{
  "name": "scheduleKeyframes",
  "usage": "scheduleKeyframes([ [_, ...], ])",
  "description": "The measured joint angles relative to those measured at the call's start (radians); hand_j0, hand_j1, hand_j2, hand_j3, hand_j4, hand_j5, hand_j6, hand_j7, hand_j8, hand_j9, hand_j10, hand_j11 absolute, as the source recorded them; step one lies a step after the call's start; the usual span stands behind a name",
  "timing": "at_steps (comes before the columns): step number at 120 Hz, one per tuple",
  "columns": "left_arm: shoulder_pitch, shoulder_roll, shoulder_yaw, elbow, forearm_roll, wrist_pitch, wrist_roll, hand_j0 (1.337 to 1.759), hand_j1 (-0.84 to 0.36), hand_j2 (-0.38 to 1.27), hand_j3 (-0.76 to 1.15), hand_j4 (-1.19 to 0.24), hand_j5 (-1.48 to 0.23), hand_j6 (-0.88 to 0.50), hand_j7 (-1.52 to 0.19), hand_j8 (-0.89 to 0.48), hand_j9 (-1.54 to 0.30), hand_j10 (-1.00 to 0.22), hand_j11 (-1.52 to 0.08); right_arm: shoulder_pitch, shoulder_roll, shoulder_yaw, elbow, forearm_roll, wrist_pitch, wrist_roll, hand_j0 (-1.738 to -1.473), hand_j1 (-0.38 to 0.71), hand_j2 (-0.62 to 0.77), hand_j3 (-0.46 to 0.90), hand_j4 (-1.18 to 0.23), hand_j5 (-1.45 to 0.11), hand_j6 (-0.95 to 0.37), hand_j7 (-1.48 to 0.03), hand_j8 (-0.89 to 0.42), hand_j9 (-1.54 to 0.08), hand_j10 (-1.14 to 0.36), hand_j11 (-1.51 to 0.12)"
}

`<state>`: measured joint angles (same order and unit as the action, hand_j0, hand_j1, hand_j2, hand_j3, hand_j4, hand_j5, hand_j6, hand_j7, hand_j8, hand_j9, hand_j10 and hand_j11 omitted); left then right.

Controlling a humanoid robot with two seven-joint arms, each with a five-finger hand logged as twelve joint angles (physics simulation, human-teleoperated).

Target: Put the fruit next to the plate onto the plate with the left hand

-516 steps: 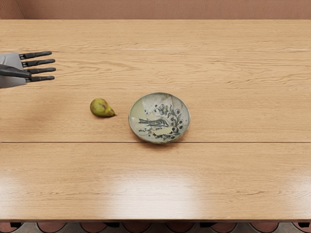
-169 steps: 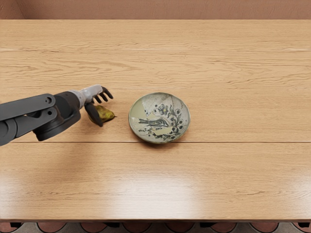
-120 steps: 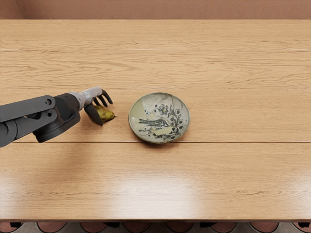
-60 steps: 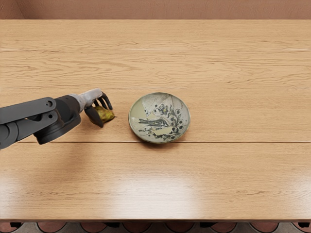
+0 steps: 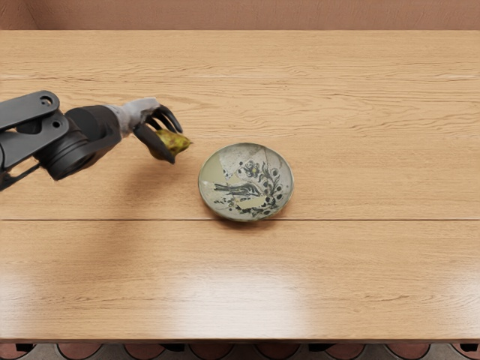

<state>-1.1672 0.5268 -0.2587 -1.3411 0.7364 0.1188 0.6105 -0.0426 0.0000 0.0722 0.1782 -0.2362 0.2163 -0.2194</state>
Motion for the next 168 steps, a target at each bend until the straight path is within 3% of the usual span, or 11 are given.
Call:
scheduleKeyframes([
  [16,-0.051,-0.003,-0.01,0.0,-0.076,-0.009,0.0,1.653,-0.21,0.18,0.0,-0.65,-0.95,-0.38,-0.91,-0.34,-0.91,-0.48,-0.91,0.0,0.0,0.0,0.0,0.0,0.0,0.0,-1.658,-0.32,0.0,0.0,-0.02,-0.03,-0.02,-0.03,-0.02,-0.03,-0.02,-0.03],
  [49,-0.096,-0.068,-0.02,-0.002,-0.108,-0.105,0.0,1.654,-0.26,0.3,0.0,-0.65,-0.96,-0.36,-0.91,-0.32,-0.91,-0.46,-0.91,0.0,0.0,0.0,0.0,0.0,0.0,0.0,-1.658,-0.32,0.0,0.0,-0.02,-0.03,-0.02,-0.03,-0.02,-0.03,-0.02,-0.03],
  [84,-0.08,-0.172,0.0,-0.002,-0.111,-0.137,0.0,1.654,-0.3,0.38,0.0,-0.65,-1.0,-0.34,-0.95,-0.3,-0.93,-0.43,-0.93,0.0,0.0,0.0,0.0,0.0,0.0,0.0,-1.658,-0.32,0.0,0.0,-0.02,-0.03,-0.02,-0.03,-0.02,-0.03,-0.02,-0.03],
  [91,-0.074,-0.174,0.012,-0.002,-0.109,-0.136,0.0,1.654,-0.29,0.31,0.0,-0.66,-1.0,-0.35,-0.94,-0.31,-0.94,-0.43,-0.94,0.0,0.0,0.0,0.0,0.0,0.0,0.0,-1.658,-0.32,0.0,0.0,-0.02,-0.03,-0.02,-0.03,-0.02,-0.03,-0.02,-0.03],
  [109,-0.067,-0.193,0.026,-0.002,-0.106,-0.136,0.0,1.653,-0.25,0.31,0.0,-0.67,-0.99,-0.37,-0.94,-0.32,-0.93,-0.44,-0.94,0.0,0.0,0.0,0.0,0.0,0.0,0.0,-1.658,-0.32,0.0,0.0,-0.02,-0.03,-0.02,-0.03,-0.02,-0.03,-0.02,-0.03],
  [118,-0.078,-0.193,0.033,-0.001,-0.102,-0.135,0.0,1.654,-0.23,0.27,0.0,-0.6,-0.88,-0.38,-0.83,-0.34,-0.83,-0.45,-0.84,0.0,0.0,0.0,0.0,0.0,0.0,0.0,-1.658,-0.32,0.0,0.0,-0.02,-0.03,-0.02,-0.03,-0.02,-0.03,-0.02,-0.03],
  [133,-0.092,-0.191,0.04,0.0,-0.097,-0.135,0.0,1.656,-0.01,0.15,0.0,-0.36,-0.52,-0.24,-0.5,-0.22,-0.5,-0.28,-0.5,0.0,0.0,0.0,0.0,0.0,0.0,0.0,-1.658,-0.32,0.0,0.0,-0.02,-0.03,-0.02,-0.03,-0.02,-0.03,-0.02,-0.03],
  [146,-0.103,-0.183,0.031,0.0,-0.108,-0.173,0.0,1.657,0.13,0.09,0.0,-0.22,-0.32,-0.15,-0.3,-0.14,-0.3,-0.17,-0.3,0.0,0.0,0.0,0.0,0.0,0.0,0.0,-1.658,-0.32,0.0,0.0,-0.02,-0.03,-0.02,-0.03,-0.02,-0.03,-0.02,-0.03],
  [168,-0.082,-0.071,-0.121,0.0,-0.234,-0.395,0.0,1.658,0.25,0.04,0.0,-0.1,-0.14,-0.07,-0.14,-0.07,-0.14,-0.08,-0.14,0.0,0.0,0.0,0.0,0.0,0.0,0.0,-1.658,-0.32,0.0,0.0,-0.02,-0.03,-0.02,-0.03,-0.02,-0.03,-0.02,-0.03],
])
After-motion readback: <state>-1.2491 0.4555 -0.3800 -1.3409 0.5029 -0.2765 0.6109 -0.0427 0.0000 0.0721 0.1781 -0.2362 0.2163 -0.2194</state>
